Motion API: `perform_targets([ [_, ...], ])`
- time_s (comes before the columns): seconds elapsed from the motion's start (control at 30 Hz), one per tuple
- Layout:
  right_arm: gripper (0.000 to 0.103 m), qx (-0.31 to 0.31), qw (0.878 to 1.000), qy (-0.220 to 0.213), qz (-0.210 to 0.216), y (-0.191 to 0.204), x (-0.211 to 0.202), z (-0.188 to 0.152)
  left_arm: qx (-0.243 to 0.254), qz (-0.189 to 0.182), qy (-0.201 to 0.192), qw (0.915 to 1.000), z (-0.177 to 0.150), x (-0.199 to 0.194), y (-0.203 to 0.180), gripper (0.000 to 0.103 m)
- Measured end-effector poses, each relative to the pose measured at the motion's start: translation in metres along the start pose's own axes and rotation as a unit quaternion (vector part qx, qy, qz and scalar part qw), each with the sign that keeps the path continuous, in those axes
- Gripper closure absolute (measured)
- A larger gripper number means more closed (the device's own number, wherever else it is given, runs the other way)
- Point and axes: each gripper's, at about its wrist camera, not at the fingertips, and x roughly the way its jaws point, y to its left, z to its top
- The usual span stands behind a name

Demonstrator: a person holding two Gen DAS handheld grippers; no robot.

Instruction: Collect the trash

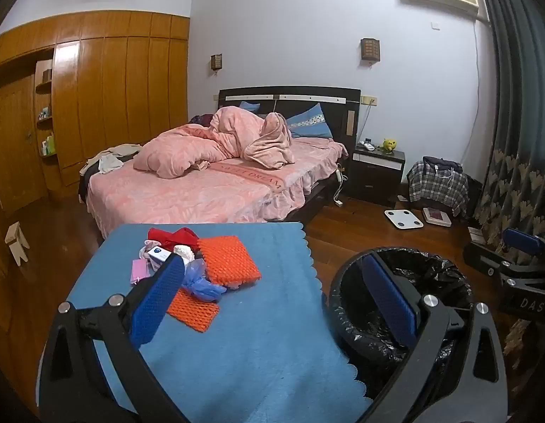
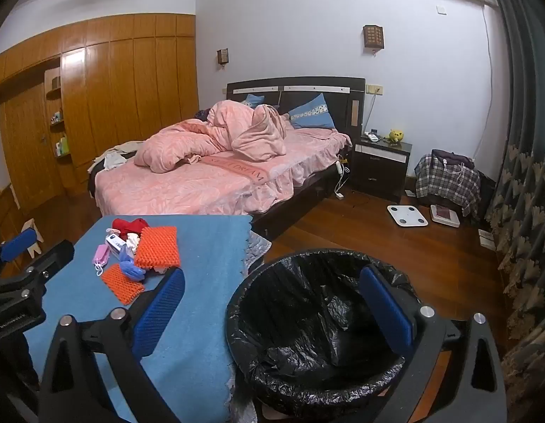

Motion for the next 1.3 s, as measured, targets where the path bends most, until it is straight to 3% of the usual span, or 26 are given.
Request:
perform_targets([
  [1.3, 0.006, -0.001, 1.000, 0.002, -0.001, 0.0006, 0.0013, -0.0002, 0.001, 0.002, 0.002, 1.0000, -0.0012, 0.0051, 0.0085, 0.005],
])
